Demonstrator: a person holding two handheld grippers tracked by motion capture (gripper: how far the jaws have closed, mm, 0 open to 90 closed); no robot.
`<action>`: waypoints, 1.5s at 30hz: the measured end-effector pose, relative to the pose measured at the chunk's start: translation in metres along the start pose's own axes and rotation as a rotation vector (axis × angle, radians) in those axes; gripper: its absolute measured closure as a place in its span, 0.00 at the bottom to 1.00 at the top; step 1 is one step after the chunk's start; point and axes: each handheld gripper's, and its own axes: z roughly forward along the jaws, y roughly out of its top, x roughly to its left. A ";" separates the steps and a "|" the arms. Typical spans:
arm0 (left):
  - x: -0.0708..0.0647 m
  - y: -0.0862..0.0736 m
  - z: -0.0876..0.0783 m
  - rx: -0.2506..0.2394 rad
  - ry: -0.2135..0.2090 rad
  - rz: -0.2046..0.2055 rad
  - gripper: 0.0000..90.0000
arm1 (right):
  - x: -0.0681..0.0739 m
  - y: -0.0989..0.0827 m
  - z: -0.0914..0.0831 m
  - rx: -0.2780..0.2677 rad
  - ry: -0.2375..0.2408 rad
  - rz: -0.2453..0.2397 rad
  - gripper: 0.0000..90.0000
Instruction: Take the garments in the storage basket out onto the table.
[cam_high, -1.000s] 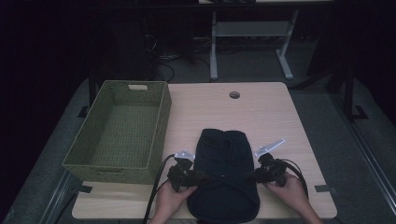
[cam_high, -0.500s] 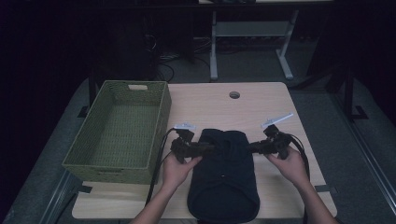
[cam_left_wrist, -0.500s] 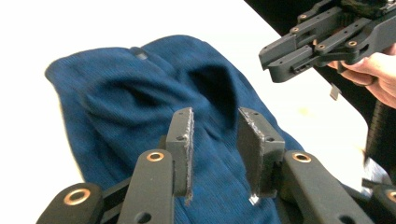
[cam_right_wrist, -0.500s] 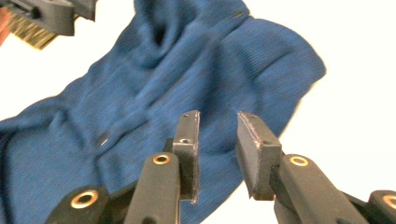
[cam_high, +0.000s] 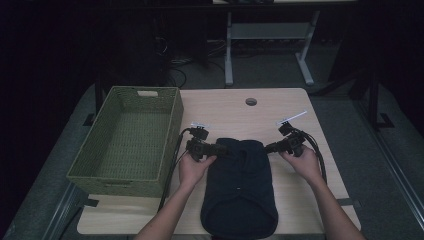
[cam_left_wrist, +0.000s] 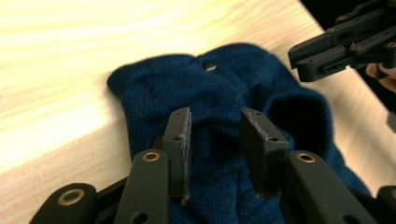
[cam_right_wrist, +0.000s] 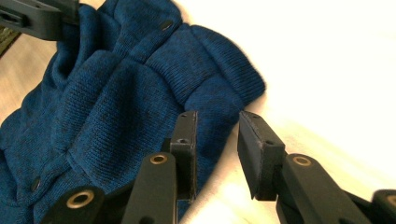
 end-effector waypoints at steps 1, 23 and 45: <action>-0.001 -0.001 0.002 0.011 0.002 0.000 0.72 | 0.000 0.000 0.003 0.007 -0.004 -0.011 0.77; -0.024 -0.030 -0.001 0.085 -0.027 0.048 0.74 | 0.008 -0.021 0.005 0.070 0.008 -0.068 0.92; 0.004 0.002 0.000 0.025 0.050 -0.013 0.72 | 0.009 0.003 0.003 0.029 -0.058 -0.039 0.77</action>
